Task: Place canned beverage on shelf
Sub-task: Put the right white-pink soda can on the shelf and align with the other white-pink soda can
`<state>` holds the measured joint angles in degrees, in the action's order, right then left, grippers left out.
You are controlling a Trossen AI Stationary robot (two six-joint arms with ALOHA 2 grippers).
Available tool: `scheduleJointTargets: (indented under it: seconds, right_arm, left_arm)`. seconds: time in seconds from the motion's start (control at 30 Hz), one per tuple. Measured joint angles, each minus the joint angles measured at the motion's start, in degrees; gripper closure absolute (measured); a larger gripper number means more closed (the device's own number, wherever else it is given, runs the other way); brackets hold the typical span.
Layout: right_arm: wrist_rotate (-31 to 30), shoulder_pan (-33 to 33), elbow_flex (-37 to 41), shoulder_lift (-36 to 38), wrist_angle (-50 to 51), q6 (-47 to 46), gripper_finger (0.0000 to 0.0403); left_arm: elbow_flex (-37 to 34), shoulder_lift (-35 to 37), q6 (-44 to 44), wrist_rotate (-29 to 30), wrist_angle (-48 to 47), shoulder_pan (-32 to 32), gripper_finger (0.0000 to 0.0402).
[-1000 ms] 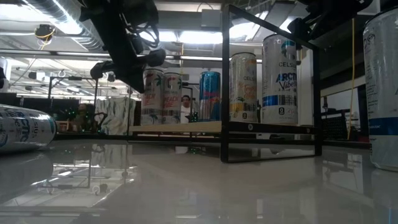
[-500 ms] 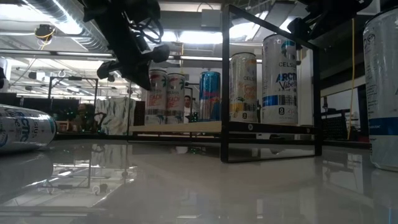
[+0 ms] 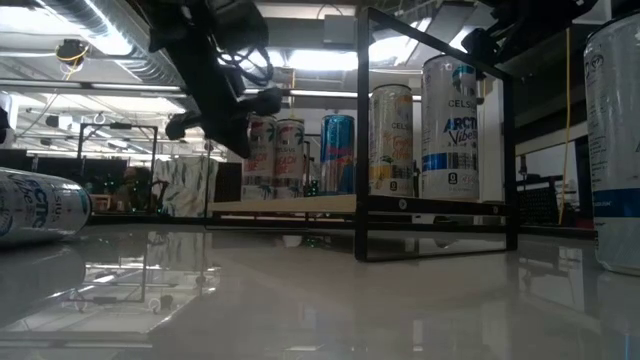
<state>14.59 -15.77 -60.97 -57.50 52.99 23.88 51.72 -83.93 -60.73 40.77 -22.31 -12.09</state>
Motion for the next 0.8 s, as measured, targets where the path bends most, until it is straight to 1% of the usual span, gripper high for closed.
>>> scheduleJointTargets:
  seconds: [0.23, 0.47, 0.8]
  right_arm:
    - [0.0, 0.0, 0.0, 0.0, -0.1, 0.0, 0.0024]
    - [0.0, 0.0, 0.0, 0.0, -0.3, 0.0, 0.0024]
    - [0.0, 0.0, 0.0, 0.0, -0.2, 0.0, 0.0024]
  left_arm:
    - [0.0, -1.0, 0.2, 0.0, 1.9, -0.4, 0.0401]
    - [0.0, -1.0, 3.4, -0.3, 5.8, -0.6, 0.0402]
    - [0.0, -1.0, 4.3, -0.3, 6.1, -0.9, 0.0402]
